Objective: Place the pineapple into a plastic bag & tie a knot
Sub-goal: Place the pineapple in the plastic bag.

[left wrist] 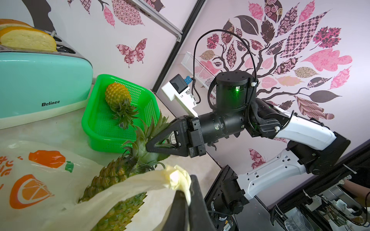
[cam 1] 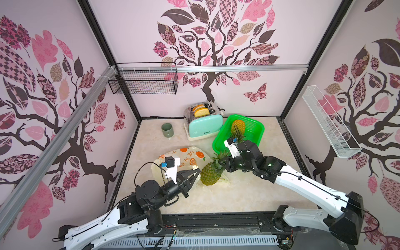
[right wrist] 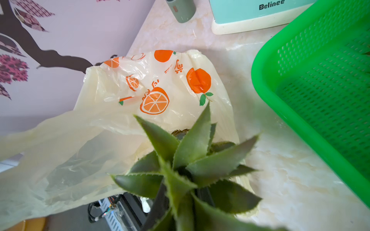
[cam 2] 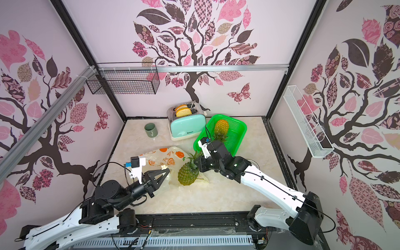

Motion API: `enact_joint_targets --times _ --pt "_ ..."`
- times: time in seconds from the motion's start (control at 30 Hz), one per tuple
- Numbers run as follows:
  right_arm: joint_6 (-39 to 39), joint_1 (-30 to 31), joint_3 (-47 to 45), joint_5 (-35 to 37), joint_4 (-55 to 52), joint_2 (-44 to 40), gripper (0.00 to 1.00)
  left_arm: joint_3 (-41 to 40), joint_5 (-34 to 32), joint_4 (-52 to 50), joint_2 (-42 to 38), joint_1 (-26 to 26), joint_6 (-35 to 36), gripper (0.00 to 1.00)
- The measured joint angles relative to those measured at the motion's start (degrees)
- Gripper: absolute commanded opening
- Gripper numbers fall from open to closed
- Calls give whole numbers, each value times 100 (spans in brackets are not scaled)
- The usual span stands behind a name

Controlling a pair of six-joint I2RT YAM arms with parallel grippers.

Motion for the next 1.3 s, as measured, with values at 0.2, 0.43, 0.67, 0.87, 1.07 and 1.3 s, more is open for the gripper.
enact_joint_targets --times 0.2,0.43,0.67,0.87,1.07,1.3 --pt "994 37 -90 7 1069 0 0 -157 48 289 76 0 -83 0" --pt "1910 251 -120 131 1947 262 0 -358 136 734 350 55 -105 0" --pt "2103 798 -483 -24 2107 433 0 -404 66 1010 282 138 -107 0" --pt "2159 826 -885 -262 1952 662 0 -680 2 1215 120 140 -131 0" --pt "2337 962 -767 -376 2212 1123 0 -872 7 1460 162 155 -127 0" --pt "2570 1045 -651 -181 2706 1392 0 -330 315 1429 634 188 170 0"
